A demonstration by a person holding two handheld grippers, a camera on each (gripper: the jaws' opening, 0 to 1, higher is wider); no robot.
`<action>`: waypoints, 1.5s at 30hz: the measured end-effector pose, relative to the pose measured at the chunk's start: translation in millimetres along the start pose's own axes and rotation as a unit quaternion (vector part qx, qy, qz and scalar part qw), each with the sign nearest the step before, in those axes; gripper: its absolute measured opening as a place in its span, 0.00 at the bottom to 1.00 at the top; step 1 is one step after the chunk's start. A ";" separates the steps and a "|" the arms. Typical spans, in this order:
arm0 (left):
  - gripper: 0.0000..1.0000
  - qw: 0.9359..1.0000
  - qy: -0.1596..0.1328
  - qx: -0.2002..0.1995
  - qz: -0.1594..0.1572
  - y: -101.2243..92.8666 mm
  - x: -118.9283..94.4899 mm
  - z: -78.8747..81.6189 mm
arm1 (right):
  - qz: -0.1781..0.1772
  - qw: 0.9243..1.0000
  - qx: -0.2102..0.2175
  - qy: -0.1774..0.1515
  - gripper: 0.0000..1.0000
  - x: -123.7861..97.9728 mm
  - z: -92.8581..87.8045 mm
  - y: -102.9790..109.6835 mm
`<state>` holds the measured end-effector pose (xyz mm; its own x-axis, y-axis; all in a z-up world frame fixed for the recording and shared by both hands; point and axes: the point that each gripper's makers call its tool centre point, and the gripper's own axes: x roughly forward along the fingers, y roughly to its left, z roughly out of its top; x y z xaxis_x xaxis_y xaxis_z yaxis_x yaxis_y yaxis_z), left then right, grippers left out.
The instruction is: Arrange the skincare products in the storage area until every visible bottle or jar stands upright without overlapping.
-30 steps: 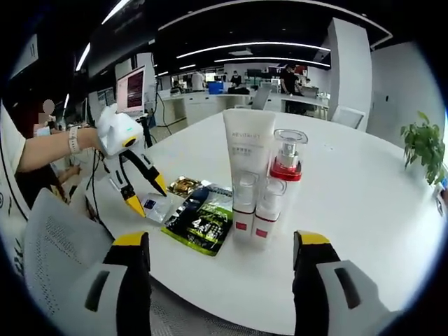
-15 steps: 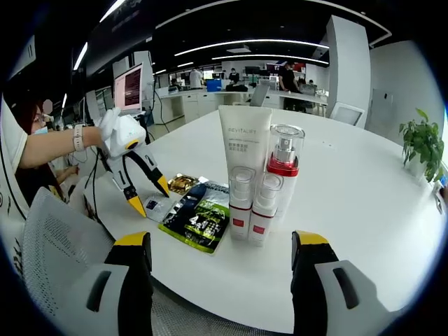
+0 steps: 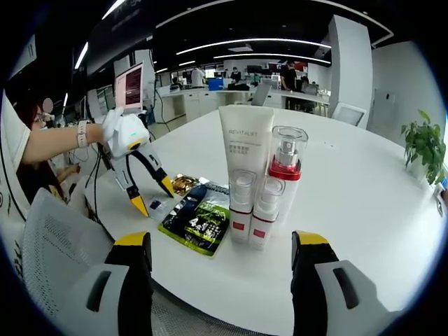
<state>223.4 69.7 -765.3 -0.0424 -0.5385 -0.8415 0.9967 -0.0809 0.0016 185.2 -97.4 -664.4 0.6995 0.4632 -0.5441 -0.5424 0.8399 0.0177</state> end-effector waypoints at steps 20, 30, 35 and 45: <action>0.40 1.000 0.001 0.002 0.029 -6.6 1.7 12.5 | 0.003 1.000 0.004 -0.004 0.82 -3.1 -1.4 4.7; 0.46 0.997 -0.020 -0.028 0.067 -7.4 -7.0 22.1 | 0.001 1.000 0.006 -0.004 0.84 -5.0 -4.3 2.8; 0.52 0.993 -0.033 -0.048 0.101 1.9 -16.0 19.2 | 0.003 1.000 0.003 -0.009 0.86 -5.3 -1.0 4.4; 0.64 0.965 -0.093 -0.146 0.196 18.7 -47.4 28.3 | 0.006 1.000 -0.006 -0.014 0.92 -5.6 3.7 6.2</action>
<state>242.1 70.0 -710.1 0.3582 -0.6237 -0.6947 0.9143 0.3849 0.1259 179.7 -93.8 -658.2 0.7056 0.4811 -0.5203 -0.5562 0.8309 0.0141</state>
